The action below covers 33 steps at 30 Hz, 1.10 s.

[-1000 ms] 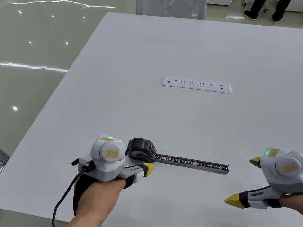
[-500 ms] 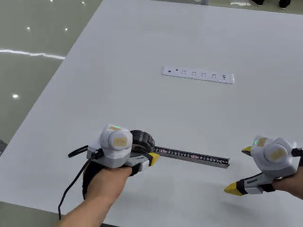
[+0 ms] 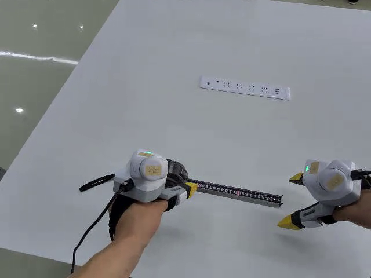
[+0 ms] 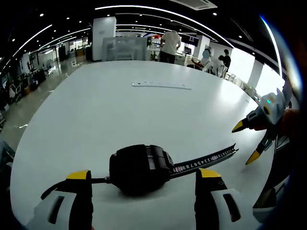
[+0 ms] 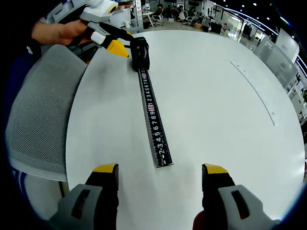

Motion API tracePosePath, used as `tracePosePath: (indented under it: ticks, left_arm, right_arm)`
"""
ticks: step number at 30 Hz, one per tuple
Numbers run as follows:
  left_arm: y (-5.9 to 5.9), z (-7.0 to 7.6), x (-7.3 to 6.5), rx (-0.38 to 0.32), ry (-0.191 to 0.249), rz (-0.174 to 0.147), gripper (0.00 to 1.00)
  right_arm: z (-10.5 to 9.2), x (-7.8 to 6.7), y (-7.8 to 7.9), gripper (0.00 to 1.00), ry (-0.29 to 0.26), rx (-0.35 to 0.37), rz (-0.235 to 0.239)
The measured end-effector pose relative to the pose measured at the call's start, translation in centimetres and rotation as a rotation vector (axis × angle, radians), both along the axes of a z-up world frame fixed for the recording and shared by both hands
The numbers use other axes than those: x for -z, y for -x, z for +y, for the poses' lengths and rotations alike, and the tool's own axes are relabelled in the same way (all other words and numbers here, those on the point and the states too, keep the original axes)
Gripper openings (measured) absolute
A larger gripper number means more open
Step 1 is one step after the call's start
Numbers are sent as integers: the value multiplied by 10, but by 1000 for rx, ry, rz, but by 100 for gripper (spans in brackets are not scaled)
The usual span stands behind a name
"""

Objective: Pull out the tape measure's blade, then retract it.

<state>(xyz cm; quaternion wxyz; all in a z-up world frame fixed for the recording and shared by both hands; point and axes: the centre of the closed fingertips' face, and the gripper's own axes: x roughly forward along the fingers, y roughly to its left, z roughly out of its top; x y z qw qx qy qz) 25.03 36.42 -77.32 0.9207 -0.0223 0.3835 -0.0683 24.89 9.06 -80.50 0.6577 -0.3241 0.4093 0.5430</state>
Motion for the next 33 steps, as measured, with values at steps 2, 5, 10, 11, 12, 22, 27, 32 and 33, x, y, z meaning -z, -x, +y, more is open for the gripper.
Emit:
tracePosePath:
  ticks: [2,5,10,11,12,22,27,32,33]
  left_arm:
    - [-2,1,1,-10,-2,0,84]
    - [-4,2,4,-29,9,6,82]
    - [-7,1,5,-44,10,3,79]
    - [-8,1,6,-44,11,3,78]
    - [-9,0,6,-42,12,2,78]
    - [-16,1,10,-54,9,7,74]
    - [-15,-1,13,-55,13,15,73]
    - [-15,-1,13,-53,15,9,70]
    - [-15,-1,13,-52,12,9,70]
  right_arm:
    - [2,0,0,63,-1,-30,3]
    - [5,1,-2,58,-2,-56,3]
    - [9,2,-7,51,-5,-104,0]
    - [9,2,-8,49,-5,-114,1]
    - [10,3,-9,48,-4,-115,1]
    - [9,10,-6,32,7,-191,17]
    - [10,14,-2,24,12,-226,25]
    - [9,14,-3,20,11,-224,28]
    - [9,15,-3,20,12,-223,29]
